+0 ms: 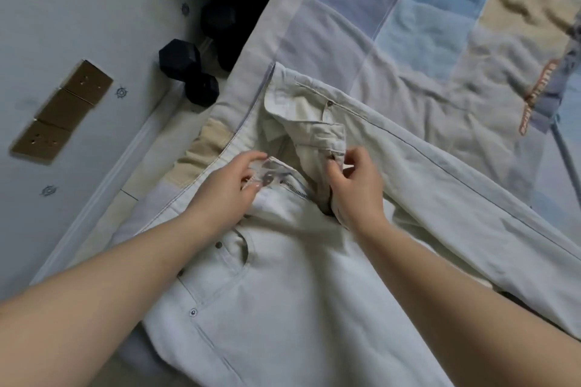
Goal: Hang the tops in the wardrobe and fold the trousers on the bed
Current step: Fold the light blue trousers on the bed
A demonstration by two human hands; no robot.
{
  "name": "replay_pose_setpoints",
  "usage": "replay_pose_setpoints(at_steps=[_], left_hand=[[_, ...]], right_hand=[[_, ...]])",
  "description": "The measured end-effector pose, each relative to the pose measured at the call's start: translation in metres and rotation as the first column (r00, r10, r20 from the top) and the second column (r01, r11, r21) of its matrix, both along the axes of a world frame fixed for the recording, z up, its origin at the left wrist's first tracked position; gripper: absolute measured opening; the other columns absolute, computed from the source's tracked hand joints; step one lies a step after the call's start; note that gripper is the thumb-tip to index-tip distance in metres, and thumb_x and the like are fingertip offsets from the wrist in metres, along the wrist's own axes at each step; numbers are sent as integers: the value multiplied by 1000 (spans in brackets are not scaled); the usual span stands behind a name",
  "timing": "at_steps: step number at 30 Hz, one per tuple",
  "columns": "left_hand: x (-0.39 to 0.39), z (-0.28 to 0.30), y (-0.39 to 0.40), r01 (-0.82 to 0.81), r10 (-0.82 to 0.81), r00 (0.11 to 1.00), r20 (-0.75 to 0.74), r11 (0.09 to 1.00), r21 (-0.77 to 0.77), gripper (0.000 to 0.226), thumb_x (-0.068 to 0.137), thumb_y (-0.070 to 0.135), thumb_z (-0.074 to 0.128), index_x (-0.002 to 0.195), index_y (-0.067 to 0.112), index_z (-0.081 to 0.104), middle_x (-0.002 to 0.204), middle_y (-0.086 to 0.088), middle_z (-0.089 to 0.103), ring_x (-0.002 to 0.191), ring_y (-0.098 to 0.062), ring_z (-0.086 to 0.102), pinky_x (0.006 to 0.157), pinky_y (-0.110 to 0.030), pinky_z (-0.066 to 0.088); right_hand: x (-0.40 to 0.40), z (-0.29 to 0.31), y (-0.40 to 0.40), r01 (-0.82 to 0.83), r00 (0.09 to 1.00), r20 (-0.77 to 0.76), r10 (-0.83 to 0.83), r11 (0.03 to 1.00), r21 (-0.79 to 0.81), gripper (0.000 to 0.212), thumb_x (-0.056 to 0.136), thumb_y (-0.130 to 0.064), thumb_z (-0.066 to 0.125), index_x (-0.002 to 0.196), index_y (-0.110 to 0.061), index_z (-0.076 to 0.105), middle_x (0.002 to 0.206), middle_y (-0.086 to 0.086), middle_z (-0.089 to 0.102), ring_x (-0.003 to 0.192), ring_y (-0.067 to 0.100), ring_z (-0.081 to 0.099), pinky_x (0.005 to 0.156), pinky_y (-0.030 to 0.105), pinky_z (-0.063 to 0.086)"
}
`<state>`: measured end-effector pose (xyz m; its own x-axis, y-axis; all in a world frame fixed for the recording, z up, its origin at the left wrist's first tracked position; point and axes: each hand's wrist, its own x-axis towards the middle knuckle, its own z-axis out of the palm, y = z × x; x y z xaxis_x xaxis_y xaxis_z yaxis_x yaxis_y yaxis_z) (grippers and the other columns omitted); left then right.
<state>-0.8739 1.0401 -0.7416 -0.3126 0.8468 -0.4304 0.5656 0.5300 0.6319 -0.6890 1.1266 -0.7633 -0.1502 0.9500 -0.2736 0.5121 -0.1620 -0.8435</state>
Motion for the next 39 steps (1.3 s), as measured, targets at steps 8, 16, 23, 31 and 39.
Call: replay_pose_setpoints(at_steps=[8,16,23,31,39], left_hand=[[-5,-9,39,-216,231,959,-163,971,103,11,89,11,62,87,20,57,78,14,56,77,-10,56,59,-11,33],[-10,5,20,-437,448,882,-145,894,100,23,92,6,50,104,20,62,105,2,62,97,-14,55,84,-23,38],[90,48,35,-283,292,953,-75,953,110,12,91,12,56,96,16,66,93,3,63,88,-12,56,70,-22,38],[330,59,65,20,-20,1000,3,998,55,9,89,12,60,90,20,65,86,10,65,85,-11,59,78,-24,42],[648,17,66,419,-417,902,107,908,7,12,89,10,61,88,22,64,91,5,68,84,-13,62,76,-23,42]], right_hand=[[-9,37,-13,-11,973,-228,34,995,104,14,76,-15,64,81,-20,52,76,-4,54,66,4,48,64,20,38],[8,23,-46,-473,881,-105,462,849,-233,51,90,-29,60,138,-19,45,141,2,46,129,13,44,106,24,32],[130,53,-33,-177,974,-186,127,944,-280,26,93,-26,56,119,-28,58,118,-13,60,93,-9,55,75,17,45],[368,61,-54,44,986,-135,-93,944,-327,19,93,-19,57,109,-28,60,105,-19,62,86,-12,58,72,4,42],[687,20,-136,457,879,67,-472,796,-397,16,93,-16,57,96,-32,59,96,-14,64,91,1,60,78,15,46]])
